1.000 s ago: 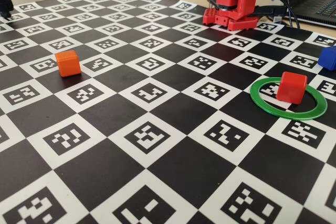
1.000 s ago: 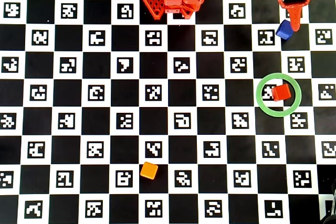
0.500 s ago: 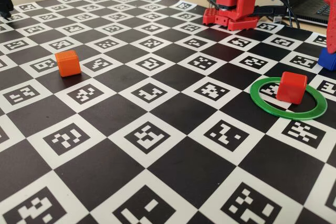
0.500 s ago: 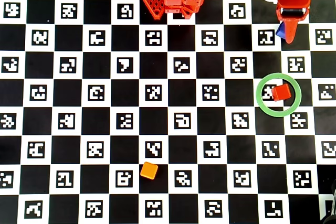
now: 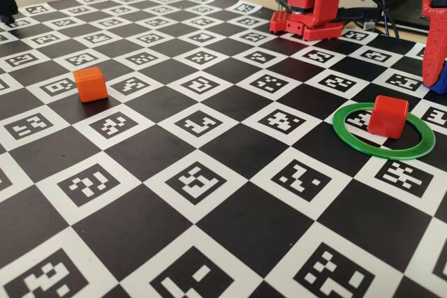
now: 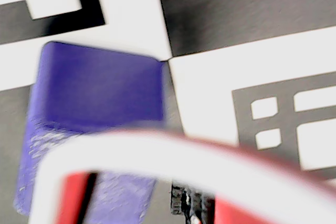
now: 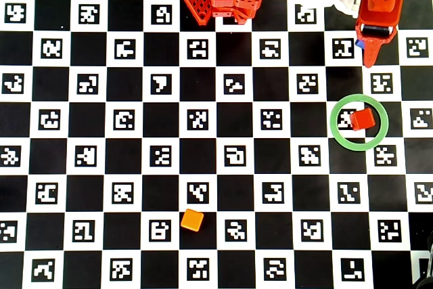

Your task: Grab the red cube then put it in the green circle then put the blue cube on top and finally the orange cube on top

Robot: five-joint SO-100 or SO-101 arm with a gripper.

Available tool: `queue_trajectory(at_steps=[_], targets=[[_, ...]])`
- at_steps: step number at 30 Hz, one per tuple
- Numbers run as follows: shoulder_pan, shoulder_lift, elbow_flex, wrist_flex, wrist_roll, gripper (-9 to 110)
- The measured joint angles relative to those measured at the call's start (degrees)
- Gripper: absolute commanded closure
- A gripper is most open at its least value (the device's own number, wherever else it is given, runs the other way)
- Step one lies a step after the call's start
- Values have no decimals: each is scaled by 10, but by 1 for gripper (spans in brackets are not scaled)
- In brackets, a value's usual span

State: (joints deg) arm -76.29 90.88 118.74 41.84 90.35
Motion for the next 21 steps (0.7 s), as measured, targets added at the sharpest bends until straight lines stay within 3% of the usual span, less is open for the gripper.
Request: queue_trajectory(at_steps=[21], targets=[[15,0,0,0,0,77]])
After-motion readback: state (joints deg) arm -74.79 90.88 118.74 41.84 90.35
